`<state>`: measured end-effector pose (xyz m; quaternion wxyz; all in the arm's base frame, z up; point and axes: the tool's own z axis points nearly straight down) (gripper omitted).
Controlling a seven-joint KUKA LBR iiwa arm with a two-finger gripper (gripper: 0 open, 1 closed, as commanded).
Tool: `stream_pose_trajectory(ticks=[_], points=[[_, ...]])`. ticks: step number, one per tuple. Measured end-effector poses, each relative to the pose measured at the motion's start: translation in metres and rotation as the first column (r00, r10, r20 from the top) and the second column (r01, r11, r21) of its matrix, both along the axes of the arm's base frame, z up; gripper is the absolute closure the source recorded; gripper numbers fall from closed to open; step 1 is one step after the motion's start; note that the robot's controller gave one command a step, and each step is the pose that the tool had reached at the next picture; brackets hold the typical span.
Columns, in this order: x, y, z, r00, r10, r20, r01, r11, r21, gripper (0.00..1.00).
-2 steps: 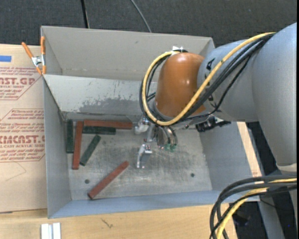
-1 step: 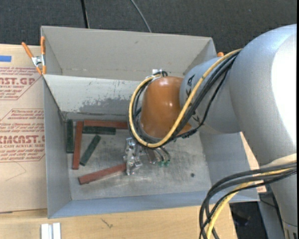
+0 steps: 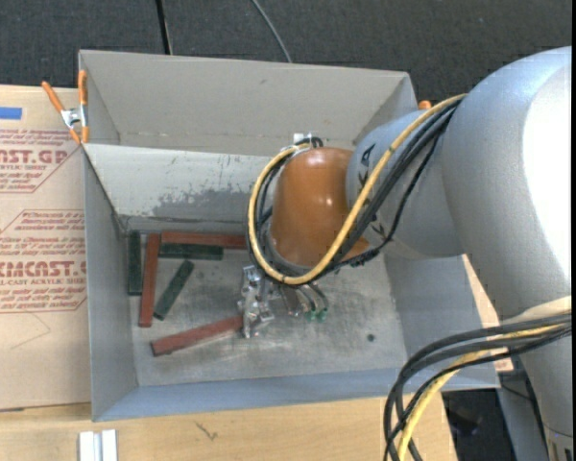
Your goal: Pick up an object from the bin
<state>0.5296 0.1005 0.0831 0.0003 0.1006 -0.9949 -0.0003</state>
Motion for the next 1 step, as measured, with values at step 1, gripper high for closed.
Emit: stream_pose_trajectory(ticks=[1], points=[[0.0112, -0.0025, 0.1242, 1.0, -0.017, 0.003, 0.017, 1.0, 0.0, 1.0]])
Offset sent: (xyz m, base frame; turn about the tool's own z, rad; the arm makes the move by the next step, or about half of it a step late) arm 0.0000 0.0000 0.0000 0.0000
